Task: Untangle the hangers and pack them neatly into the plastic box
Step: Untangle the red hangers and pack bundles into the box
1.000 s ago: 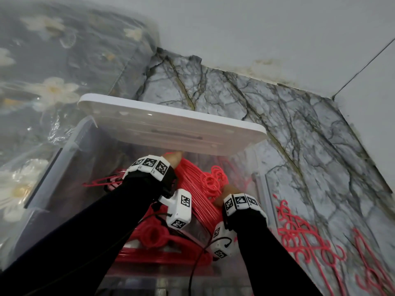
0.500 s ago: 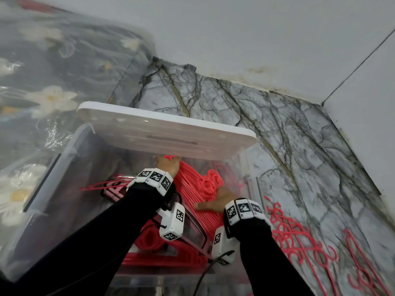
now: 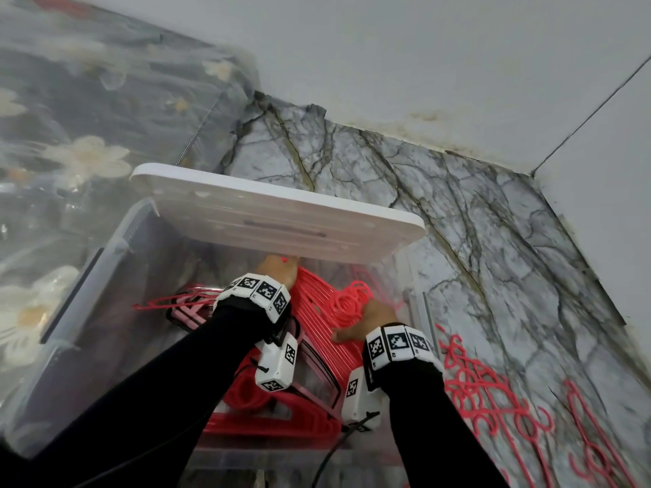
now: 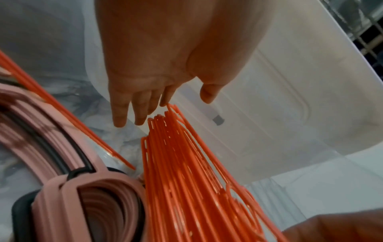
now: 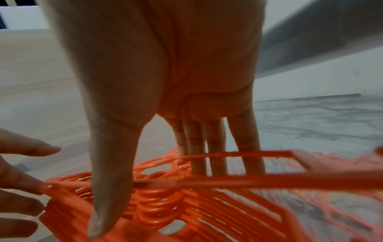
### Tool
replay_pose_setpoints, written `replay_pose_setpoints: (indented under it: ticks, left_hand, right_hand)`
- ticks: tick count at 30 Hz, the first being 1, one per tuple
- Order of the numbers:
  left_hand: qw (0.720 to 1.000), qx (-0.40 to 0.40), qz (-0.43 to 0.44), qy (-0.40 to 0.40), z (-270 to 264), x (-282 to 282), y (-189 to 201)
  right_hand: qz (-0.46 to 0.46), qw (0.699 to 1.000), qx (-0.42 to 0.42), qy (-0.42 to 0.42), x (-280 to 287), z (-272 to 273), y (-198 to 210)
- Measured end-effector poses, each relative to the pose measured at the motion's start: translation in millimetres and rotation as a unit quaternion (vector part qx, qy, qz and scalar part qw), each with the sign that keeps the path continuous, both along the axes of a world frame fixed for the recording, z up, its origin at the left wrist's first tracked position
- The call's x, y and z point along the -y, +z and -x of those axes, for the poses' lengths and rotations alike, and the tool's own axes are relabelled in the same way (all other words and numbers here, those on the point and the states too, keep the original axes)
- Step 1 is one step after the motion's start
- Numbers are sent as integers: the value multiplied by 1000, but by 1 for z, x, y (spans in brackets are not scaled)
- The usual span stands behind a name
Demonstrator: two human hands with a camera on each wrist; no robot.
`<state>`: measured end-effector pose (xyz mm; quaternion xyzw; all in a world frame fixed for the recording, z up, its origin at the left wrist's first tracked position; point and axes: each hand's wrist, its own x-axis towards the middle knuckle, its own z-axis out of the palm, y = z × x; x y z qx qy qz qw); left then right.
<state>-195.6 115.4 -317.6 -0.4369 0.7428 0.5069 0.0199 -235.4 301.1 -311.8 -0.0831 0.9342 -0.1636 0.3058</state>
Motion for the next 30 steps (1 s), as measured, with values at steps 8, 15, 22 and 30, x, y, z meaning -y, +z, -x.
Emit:
replay_pose_setpoints:
  ticks: [8, 15, 22, 30]
  left_hand:
    - [995, 0, 98, 4, -8, 12, -1]
    - [996, -58, 50, 34, -15, 27, -6]
    - [998, -24, 56, 34, -14, 27, -7]
    - [990, -39, -134, -15, -23, 29, -25]
  right_hand:
    - [-22, 999, 23, 11, -14, -10, 15]
    - [-45, 999, 6, 10, -12, -15, 30]
    - [-25, 1000, 5, -2, -8, -14, 22]
    - [-33, 999, 11, -1, -2, -15, 21]
